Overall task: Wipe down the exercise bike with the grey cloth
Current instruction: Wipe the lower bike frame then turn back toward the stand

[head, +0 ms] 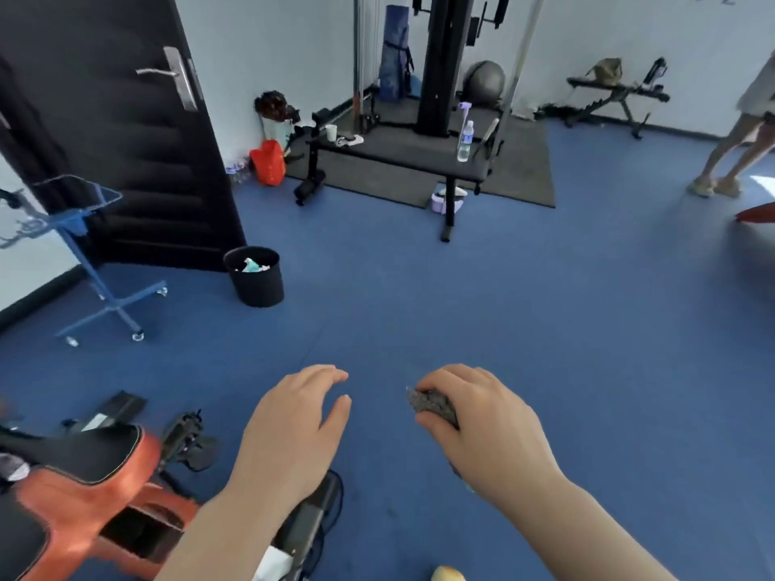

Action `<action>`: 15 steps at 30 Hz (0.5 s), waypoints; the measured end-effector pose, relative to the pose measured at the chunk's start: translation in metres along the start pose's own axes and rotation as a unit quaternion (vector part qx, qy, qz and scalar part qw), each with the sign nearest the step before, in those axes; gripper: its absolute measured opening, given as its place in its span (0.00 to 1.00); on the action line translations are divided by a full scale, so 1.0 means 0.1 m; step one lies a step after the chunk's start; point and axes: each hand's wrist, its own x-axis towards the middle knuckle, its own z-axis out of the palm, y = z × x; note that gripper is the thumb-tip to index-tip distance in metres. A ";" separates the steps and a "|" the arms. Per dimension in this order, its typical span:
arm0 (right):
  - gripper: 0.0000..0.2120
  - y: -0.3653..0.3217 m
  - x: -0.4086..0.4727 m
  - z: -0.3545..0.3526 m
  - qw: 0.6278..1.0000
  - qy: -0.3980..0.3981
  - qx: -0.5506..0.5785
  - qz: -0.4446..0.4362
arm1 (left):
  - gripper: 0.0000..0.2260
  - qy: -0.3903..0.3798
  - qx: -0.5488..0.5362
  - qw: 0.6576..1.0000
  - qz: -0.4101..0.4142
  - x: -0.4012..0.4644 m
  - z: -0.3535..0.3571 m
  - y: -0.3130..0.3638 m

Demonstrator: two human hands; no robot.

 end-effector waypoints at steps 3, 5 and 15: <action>0.06 0.31 0.55 -0.21 0.998 -0.005 -0.010 -0.066 | 0.15 0.037 -0.006 0.999 -0.039 0.35 0.11 0.23; 0.06 0.43 0.91 -0.28 0.994 -0.015 -0.014 -0.111 | 0.15 0.063 -0.002 0.996 -0.068 0.54 0.16 0.33; 0.06 0.20 2.47 -0.06 0.952 -0.082 0.057 -0.288 | 0.14 0.148 0.046 0.956 -0.251 1.14 0.07 -0.01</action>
